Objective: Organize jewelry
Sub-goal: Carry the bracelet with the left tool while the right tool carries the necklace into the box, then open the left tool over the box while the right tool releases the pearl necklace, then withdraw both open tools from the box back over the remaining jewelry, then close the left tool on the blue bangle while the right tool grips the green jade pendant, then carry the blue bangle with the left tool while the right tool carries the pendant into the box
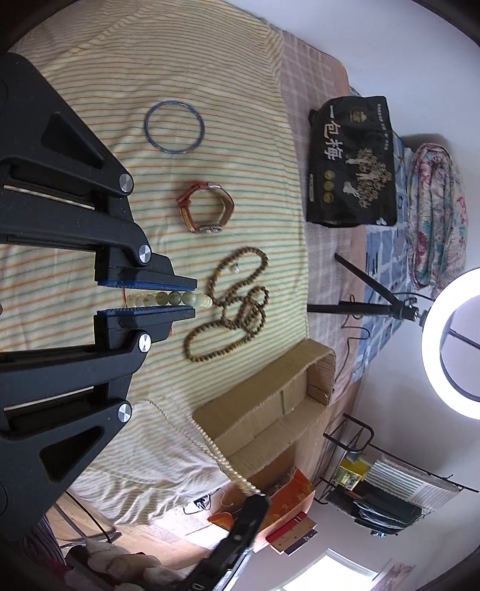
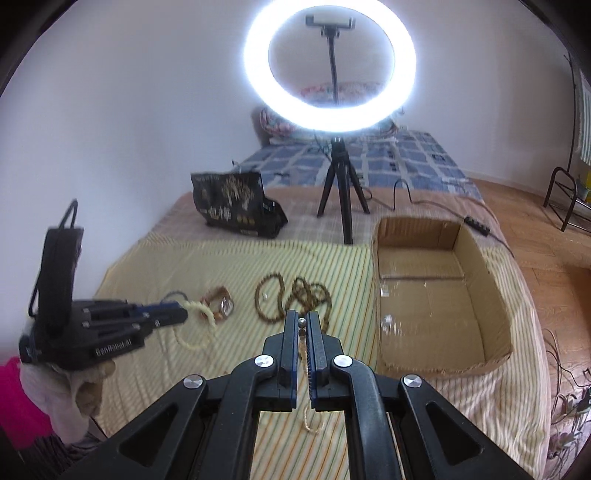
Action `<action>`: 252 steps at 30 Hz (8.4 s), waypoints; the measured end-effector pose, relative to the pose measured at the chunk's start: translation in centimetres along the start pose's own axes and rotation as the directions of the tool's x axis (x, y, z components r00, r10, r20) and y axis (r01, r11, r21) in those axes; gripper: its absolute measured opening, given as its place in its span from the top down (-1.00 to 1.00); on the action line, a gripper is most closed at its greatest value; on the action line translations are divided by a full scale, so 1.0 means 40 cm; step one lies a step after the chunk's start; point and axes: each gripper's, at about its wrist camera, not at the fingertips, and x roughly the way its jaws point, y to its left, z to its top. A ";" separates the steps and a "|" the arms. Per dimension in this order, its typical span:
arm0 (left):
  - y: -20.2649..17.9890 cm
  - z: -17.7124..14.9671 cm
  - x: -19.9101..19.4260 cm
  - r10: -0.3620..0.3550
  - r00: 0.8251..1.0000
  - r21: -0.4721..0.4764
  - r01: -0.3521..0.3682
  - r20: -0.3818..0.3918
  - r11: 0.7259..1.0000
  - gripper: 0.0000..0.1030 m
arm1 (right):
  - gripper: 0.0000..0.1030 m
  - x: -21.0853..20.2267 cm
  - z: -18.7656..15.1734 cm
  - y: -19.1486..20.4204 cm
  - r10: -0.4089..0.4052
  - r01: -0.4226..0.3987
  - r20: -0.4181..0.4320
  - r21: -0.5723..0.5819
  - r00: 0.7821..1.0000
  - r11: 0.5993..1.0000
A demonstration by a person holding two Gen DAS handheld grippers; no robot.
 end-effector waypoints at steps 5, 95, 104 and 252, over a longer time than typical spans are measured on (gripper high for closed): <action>-0.047 0.028 -0.025 -0.033 0.999 0.016 0.033 0.037 0.999 0.90 | 0.97 -0.037 0.066 -0.015 -0.006 0.005 0.080 0.016 0.997 1.000; -0.303 0.253 0.269 -0.097 0.995 0.063 0.094 0.036 0.994 -0.38 | -0.99 -0.001 0.034 -0.444 -0.325 0.329 -0.059 0.242 0.944 0.913; -0.247 0.244 0.186 -0.073 0.995 0.066 0.069 0.066 0.995 -0.38 | -0.99 -0.020 0.043 -0.381 -0.326 0.326 -0.038 0.223 0.945 0.919; 0.270 0.112 0.049 0.197 0.980 -0.145 -0.193 0.012 0.970 -0.41 | 0.67 0.170 0.011 0.055 0.014 -0.023 -0.136 -0.070 0.991 0.997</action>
